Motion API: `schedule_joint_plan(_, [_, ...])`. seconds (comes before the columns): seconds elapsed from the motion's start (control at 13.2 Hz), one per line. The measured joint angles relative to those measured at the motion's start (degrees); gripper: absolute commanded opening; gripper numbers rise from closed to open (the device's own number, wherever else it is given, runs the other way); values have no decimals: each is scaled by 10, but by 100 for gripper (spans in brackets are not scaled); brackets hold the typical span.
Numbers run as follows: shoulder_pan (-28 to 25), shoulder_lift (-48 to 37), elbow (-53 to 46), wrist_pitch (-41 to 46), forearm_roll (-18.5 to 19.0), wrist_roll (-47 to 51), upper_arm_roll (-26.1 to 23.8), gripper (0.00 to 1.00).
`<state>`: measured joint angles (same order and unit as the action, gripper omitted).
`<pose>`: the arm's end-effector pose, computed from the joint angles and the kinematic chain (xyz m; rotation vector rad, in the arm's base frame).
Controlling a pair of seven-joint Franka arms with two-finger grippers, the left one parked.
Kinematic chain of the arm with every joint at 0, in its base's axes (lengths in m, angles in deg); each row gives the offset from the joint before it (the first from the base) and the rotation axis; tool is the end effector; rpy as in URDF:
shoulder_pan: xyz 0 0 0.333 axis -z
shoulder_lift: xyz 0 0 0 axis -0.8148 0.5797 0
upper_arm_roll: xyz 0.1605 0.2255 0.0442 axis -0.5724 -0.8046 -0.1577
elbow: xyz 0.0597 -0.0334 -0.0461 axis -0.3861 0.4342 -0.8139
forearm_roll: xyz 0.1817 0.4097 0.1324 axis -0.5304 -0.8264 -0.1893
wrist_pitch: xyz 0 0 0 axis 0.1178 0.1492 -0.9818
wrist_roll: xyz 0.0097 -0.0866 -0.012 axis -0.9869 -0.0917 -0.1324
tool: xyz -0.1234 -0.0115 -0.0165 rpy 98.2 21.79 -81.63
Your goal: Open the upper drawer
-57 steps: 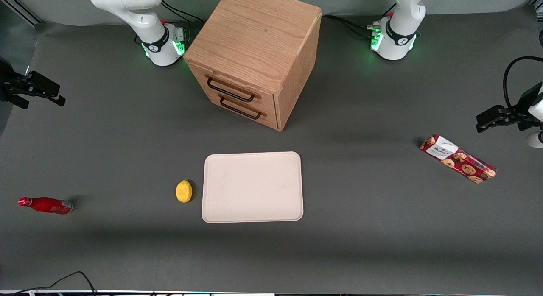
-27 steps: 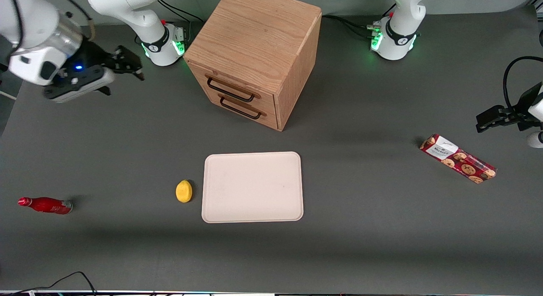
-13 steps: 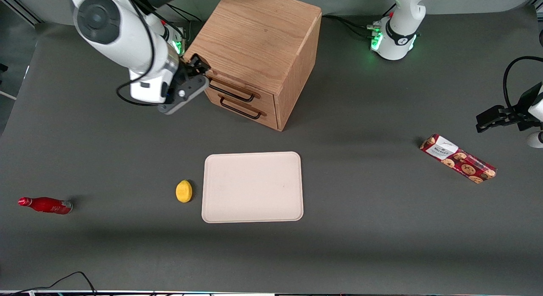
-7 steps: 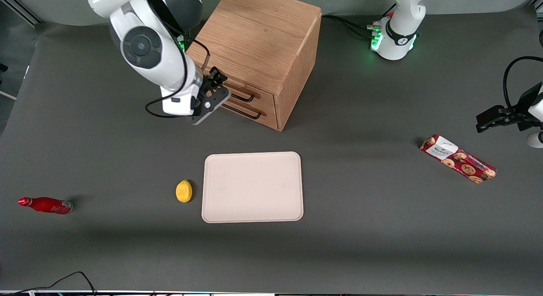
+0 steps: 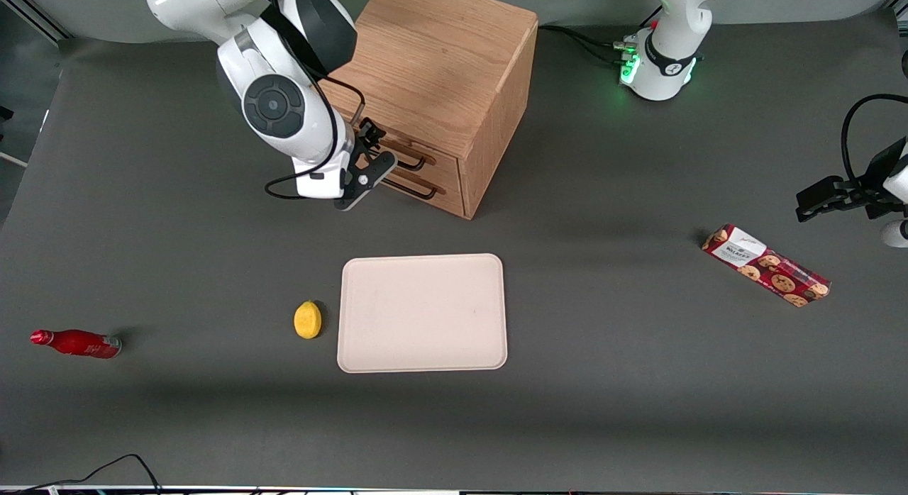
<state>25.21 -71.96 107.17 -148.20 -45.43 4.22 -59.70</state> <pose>0.5158 0.3654 0.3520 -2.7935 -1.0381 0.4685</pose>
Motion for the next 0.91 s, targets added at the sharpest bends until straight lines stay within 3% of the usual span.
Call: schedule_joint_plan(0.91, [3,18,15,-22,-28,-14,-14,100])
